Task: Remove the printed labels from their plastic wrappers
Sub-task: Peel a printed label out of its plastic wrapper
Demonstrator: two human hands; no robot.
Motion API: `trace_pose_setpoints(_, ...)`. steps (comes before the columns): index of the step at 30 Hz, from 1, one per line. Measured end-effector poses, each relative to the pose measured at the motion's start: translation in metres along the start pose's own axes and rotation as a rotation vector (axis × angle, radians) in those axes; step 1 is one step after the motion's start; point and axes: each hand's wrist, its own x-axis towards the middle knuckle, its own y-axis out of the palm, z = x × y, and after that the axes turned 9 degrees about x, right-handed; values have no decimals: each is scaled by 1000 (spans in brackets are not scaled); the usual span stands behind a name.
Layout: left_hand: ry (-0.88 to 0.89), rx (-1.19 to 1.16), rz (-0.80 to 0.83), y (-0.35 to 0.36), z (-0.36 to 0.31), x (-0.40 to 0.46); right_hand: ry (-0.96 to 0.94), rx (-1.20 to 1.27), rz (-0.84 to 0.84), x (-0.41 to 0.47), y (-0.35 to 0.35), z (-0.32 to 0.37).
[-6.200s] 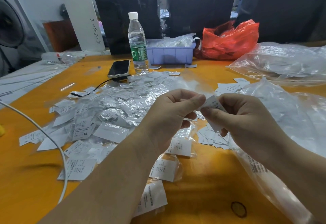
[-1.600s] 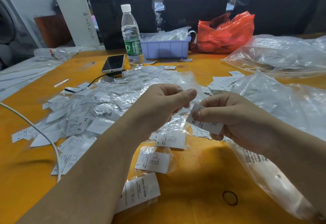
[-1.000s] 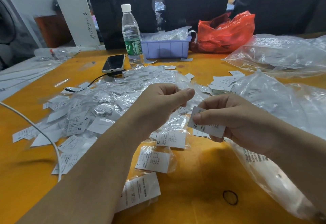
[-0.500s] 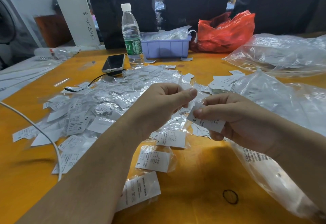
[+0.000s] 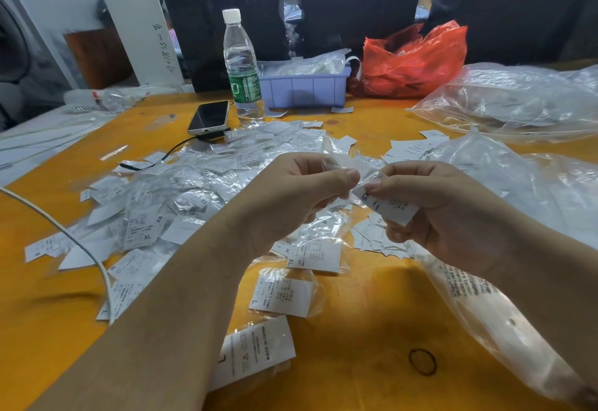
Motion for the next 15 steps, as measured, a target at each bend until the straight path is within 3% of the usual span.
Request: trace_pose_setpoints(15, 8, 88, 11, -3, 0, 0, -68, 5, -76, -1, 2, 0)
